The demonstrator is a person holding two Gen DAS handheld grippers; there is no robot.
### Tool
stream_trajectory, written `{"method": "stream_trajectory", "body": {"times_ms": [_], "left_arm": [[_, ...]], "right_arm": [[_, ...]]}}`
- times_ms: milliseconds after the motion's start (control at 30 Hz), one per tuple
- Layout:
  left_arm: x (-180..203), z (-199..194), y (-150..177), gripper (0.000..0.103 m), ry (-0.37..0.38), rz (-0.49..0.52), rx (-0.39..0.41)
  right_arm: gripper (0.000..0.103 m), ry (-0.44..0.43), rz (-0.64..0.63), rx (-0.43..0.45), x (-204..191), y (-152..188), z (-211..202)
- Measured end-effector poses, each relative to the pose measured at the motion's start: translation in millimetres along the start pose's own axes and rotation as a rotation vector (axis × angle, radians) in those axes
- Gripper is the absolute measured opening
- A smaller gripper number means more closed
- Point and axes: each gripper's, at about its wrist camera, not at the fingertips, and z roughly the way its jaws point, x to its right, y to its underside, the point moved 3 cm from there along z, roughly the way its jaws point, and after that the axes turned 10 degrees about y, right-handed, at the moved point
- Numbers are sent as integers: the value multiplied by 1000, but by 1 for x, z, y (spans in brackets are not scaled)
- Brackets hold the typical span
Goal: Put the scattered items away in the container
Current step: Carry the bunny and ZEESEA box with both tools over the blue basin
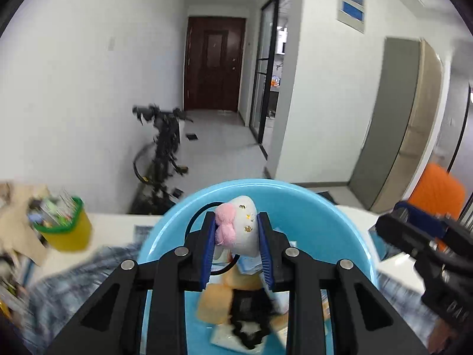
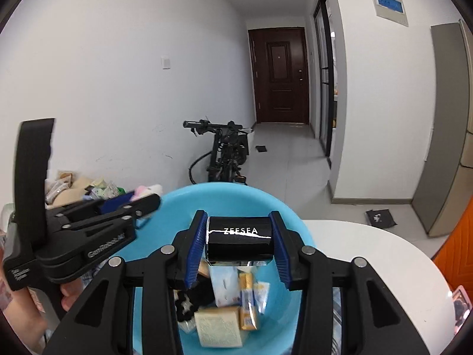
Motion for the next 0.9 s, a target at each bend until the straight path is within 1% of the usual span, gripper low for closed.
{"method": "stream_trajectory", "body": {"times_ms": [100, 167, 233, 300, 333, 400, 467, 533, 567, 600, 667, 733, 767, 833, 900], "left_arm": [[-4, 14, -8, 29, -17, 26, -29], [-9, 22, -11, 29, -7, 24, -40], [-18, 28, -10, 29, -7, -42, -51], [-25, 32, -12, 29, 10, -98, -51], [-27, 33, -12, 29, 9, -104, -50], [-23, 33, -14, 29, -5, -80, -60], [-18, 31, -17, 29, -8, -38, -62], [-11, 27, -22, 29, 3, -16, -59], [-9, 26, -23, 29, 21, -17, -69], [-6, 27, -25, 29, 46, -14, -97], [2, 31, -25, 29, 31, 27, -159], [11, 42, -19, 29, 36, 98, -271], [14, 48, -15, 29, 23, 114, -325], [15, 62, -3, 29, 0, 101, -447], [12, 72, 6, 29, -21, 65, -538]], "right_arm": [[41, 7, -1, -8, -6, -4, 8], [41, 27, -8, -21, -7, -6, 14], [41, 49, 3, -31, -5, -9, 18], [41, 78, 24, -53, -1, -12, 24], [41, 88, 39, -63, 3, -14, 26], [41, 71, 51, -62, 6, -19, 27], [41, 84, 37, -55, 9, -22, 26], [41, 87, 27, -50, 10, -27, 24], [41, 87, 26, -51, 11, -29, 24], [41, 86, 25, -54, 11, -32, 26], [41, 80, 21, -71, 9, -35, 27], [41, 76, 6, -126, 6, -34, 31], [41, 77, -1, -160, 6, -32, 34], [41, 66, -14, -227, 3, -27, 39], [41, 60, -38, -266, 0, -22, 41]]}}
